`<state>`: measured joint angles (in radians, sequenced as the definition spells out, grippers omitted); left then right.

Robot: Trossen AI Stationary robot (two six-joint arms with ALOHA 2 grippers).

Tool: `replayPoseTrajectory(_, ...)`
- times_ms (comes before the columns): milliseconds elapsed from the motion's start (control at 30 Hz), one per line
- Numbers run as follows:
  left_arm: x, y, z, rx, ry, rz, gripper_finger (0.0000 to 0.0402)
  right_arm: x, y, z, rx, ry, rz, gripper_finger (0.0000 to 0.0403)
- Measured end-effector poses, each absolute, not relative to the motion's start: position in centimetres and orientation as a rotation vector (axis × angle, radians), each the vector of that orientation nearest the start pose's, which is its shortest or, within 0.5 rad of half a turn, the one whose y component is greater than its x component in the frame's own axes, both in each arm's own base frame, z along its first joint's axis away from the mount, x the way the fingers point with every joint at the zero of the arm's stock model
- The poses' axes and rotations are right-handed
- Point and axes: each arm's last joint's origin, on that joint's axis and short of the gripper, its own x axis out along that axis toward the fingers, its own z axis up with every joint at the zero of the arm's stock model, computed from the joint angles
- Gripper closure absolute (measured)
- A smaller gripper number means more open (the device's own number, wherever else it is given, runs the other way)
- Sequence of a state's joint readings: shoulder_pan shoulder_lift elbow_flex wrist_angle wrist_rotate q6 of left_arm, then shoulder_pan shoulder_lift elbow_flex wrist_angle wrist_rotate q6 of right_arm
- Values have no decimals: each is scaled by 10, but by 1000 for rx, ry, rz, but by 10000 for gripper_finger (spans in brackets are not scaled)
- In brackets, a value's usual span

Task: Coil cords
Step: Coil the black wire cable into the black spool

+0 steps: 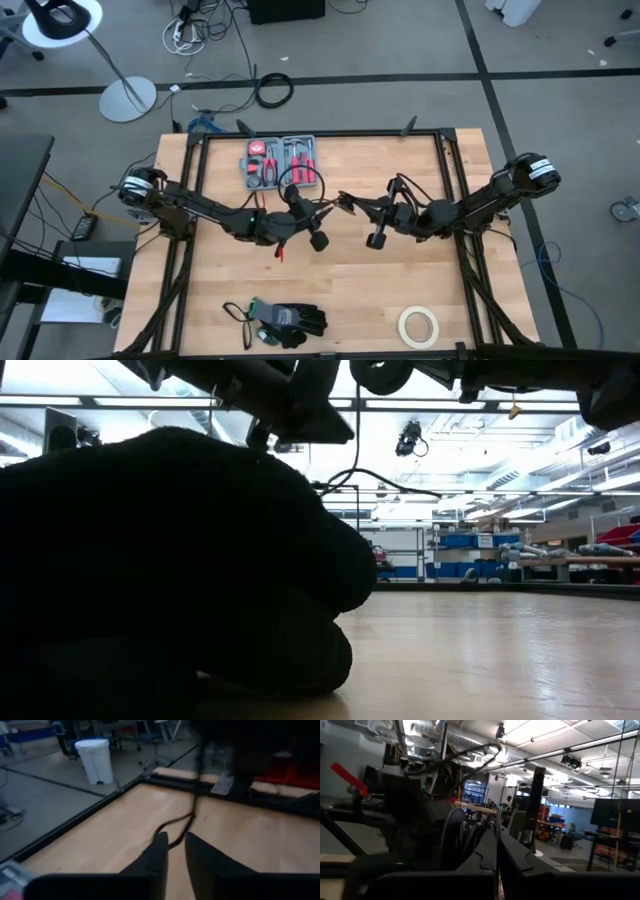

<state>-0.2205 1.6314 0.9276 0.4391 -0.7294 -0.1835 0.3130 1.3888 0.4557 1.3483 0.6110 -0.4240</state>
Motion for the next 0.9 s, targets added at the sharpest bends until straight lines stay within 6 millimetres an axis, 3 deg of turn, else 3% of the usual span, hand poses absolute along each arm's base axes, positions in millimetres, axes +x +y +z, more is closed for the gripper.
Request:
replayPoseTrajectory(167,344,-58,231,-35,197,517,266,249,62,245,-280,-260,-434,403)
replayPoseTrajectory(300,344,-57,231,-34,197,519,235,250,63,249,-290,-268,-442,403)
replayPoseTrajectory(467,345,-52,230,-17,201,539,230,250,63,248,-272,-261,-442,403)
replayPoseTrajectory(767,363,-48,205,7,260,539,230,250,63,249,-265,-264,-443,403)
replayPoseTrajectory(900,368,-49,209,39,251,560,230,250,62,248,-263,-247,-469,403)
